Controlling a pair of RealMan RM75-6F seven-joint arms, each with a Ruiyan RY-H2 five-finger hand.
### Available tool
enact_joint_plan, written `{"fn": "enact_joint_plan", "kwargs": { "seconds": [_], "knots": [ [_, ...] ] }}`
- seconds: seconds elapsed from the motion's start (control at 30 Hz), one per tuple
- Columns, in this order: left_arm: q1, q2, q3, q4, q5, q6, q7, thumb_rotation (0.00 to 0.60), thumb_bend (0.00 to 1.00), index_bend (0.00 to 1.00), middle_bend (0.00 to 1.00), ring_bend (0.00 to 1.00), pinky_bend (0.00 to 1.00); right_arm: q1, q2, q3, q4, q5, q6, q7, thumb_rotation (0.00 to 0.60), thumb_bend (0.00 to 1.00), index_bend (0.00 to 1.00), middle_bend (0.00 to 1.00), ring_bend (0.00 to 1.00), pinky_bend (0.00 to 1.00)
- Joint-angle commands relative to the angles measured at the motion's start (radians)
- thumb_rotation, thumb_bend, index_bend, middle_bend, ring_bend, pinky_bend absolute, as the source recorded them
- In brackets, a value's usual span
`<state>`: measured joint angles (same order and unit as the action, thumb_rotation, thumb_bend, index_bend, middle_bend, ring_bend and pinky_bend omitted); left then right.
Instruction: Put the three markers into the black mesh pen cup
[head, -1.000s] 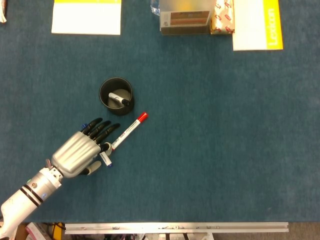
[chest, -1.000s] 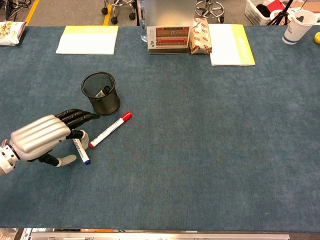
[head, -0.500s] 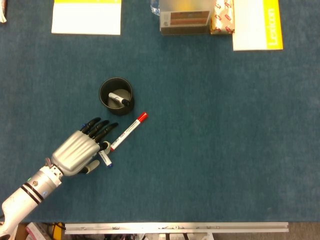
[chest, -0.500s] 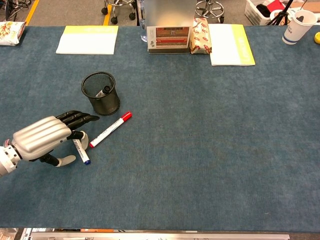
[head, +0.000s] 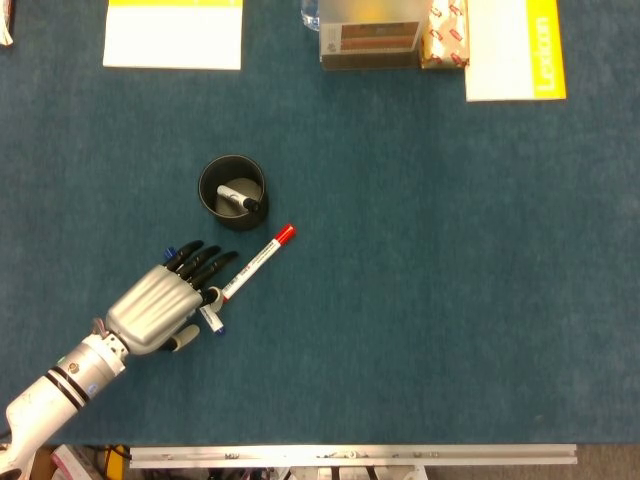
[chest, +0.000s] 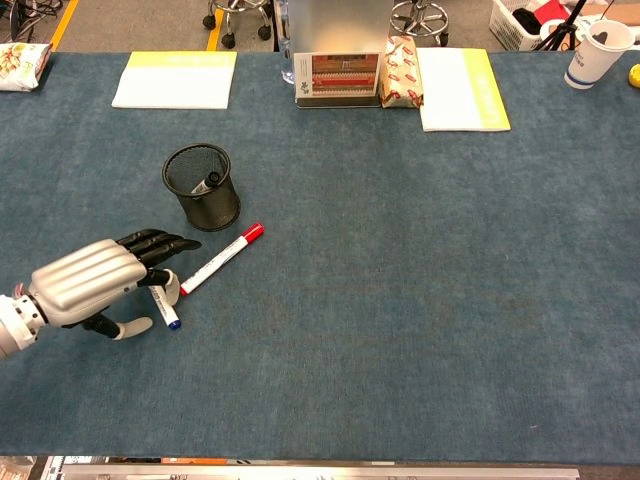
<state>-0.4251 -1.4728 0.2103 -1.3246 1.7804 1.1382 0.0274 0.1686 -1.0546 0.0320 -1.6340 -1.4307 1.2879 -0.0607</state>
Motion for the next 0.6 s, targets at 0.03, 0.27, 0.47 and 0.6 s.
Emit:
{"fn": "enact_joint_plan", "kwargs": {
  "seconds": [0.03, 0.27, 0.47, 0.6],
  "knots": [
    [0.0, 0.0, 0.002, -0.002, 0.0, -0.001, 0.002, 0.6, 0.31, 0.42, 0.0, 0.0, 0.07, 0.0, 0.001, 0.001, 0.0, 0.0, 0.001, 0.001, 0.6, 0.0, 0.1, 0.2, 0.11, 0.41],
    [0.0, -0.002, 0.005, -0.002, -0.006, -0.004, 0.004, 0.6, 0.31, 0.43, 0.0, 0.0, 0.07, 0.0, 0.001, 0.0, 0.0, 0.001, 0.0, 0.001, 0.6, 0.0, 0.1, 0.2, 0.11, 0.41],
    [0.002, -0.004, 0.008, 0.003, -0.009, -0.005, 0.0, 0.6, 0.31, 0.45, 0.0, 0.0, 0.07, -0.001, 0.001, 0.001, -0.001, 0.0, 0.001, 0.002, 0.6, 0.0, 0.1, 0.2, 0.11, 0.41],
    [0.002, -0.005, 0.008, 0.006, -0.01, -0.003, -0.001, 0.6, 0.31, 0.47, 0.0, 0.0, 0.07, -0.001, 0.001, 0.001, -0.001, 0.001, 0.001, 0.002, 0.6, 0.0, 0.1, 0.2, 0.11, 0.41]
  ]
}}
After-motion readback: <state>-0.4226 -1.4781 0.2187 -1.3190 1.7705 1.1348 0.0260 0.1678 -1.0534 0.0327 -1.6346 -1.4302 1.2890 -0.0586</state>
